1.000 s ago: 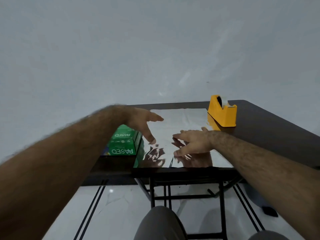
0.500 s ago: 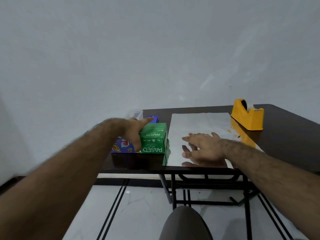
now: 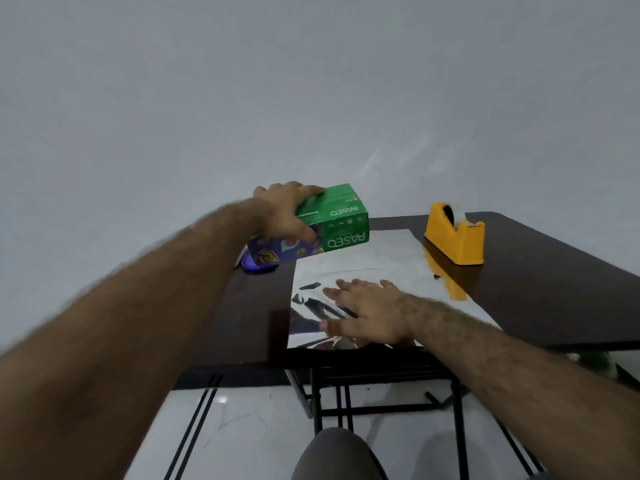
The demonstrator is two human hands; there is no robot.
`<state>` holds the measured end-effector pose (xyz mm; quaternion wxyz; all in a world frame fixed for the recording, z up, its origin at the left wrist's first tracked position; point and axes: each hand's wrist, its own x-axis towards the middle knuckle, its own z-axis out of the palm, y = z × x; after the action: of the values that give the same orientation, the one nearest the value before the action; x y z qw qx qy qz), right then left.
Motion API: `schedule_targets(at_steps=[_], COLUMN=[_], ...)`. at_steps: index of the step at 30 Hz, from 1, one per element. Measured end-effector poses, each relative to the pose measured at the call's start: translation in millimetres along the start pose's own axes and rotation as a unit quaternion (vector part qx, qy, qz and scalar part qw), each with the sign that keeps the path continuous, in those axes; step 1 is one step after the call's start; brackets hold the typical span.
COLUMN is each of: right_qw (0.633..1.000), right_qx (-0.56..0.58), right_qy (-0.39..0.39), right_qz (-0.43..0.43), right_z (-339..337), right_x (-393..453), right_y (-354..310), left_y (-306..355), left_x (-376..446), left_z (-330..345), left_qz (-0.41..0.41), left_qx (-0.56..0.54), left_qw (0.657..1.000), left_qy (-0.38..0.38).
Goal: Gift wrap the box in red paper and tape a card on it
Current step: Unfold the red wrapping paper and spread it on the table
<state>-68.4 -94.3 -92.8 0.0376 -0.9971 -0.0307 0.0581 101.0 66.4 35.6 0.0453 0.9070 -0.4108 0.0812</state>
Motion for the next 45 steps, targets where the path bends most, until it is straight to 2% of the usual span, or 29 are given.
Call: schedule_targets(at_steps=[2, 6, 11, 14, 16, 17, 20, 22, 23, 25, 27, 29, 31, 34, 42, 45], right_qw=[1.0, 0.998, 0.999, 0.998, 0.995, 0.991, 0.959, 0.931, 0.918, 0.893, 0.889, 0.918, 0.951, 0.975, 0.971, 0.966], right_qx=[-0.001, 0.003, -0.004, -0.005, 0.001, 0.011, 0.072, 0.077, 0.072, 0.075, 0.103, 0.132, 0.123, 0.025, 0.016, 0.015], right_qy=[0.031, 0.061, 0.043, 0.057, 0.086, 0.117, 0.261, 0.356, 0.39, 0.431, 0.409, 0.308, 0.193, 0.074, 0.053, 0.041], right_qz=[-0.004, -0.017, -0.017, -0.027, -0.047, -0.062, -0.079, -0.026, 0.016, 0.105, 0.176, 0.212, 0.21, 0.209, 0.233, 0.253], right_z=[0.0, 13.2, 29.9, 27.7, 19.7, 14.5, 3.8, -0.3, 0.7, 3.3, 6.8, 9.0, 8.9, 16.5, 26.4, 26.5], right_x=[-7.9, -19.8, -25.3, -26.3, -27.2, -29.6, -36.5, -36.6, -35.1, -32.8, -31.6, -33.7, -39.5, -42.9, -41.5, -41.3], right_y=[6.5, 27.8, 35.7, 35.2, 39.1, 43.2, 66.3, 89.7, 100.7, 120.6, 140.2, 146.0, 144.9, 141.3, 129.8, 125.5], left_y=[22.6, 62.1, 86.8, 82.5, 78.1, 75.3, 55.3, 41.3, 35.4, 26.0, 19.3, 14.6, 12.9, 6.4, -29.3, -38.1], left_x=[21.7, 56.4, 90.1, 94.7, 86.5, 78.8, 49.2, 25.4, 10.9, -12.1, -22.0, -34.4, -45.3, -55.9, -58.1, -53.1], left_z=[12.3, 40.2, 77.1, 87.3, 87.1, 85.6, 96.0, 108.1, 114.0, 123.7, 131.3, 134.3, 137.4, 140.2, 125.1, 124.0], left_qz=[0.017, 0.04, 0.057, 0.076, 0.082, 0.086, 0.112, 0.097, 0.074, 0.018, -0.045, -0.088, -0.092, -0.067, -0.084, -0.067], left_qx=[-0.037, -0.092, -0.079, -0.068, -0.088, -0.105, -0.178, -0.181, -0.172, -0.142, -0.125, -0.121, -0.097, -0.044, 0.017, 0.036], left_qw=[0.999, 0.993, 0.987, 0.986, 0.989, 0.99, 0.964, 0.942, 0.943, 0.961, 0.979, 0.988, 0.99, 0.991, 0.979, 0.983], left_qy=[-0.001, -0.068, -0.129, -0.129, -0.09, -0.046, 0.161, 0.264, 0.273, 0.237, 0.153, 0.043, -0.045, -0.104, -0.187, -0.17])
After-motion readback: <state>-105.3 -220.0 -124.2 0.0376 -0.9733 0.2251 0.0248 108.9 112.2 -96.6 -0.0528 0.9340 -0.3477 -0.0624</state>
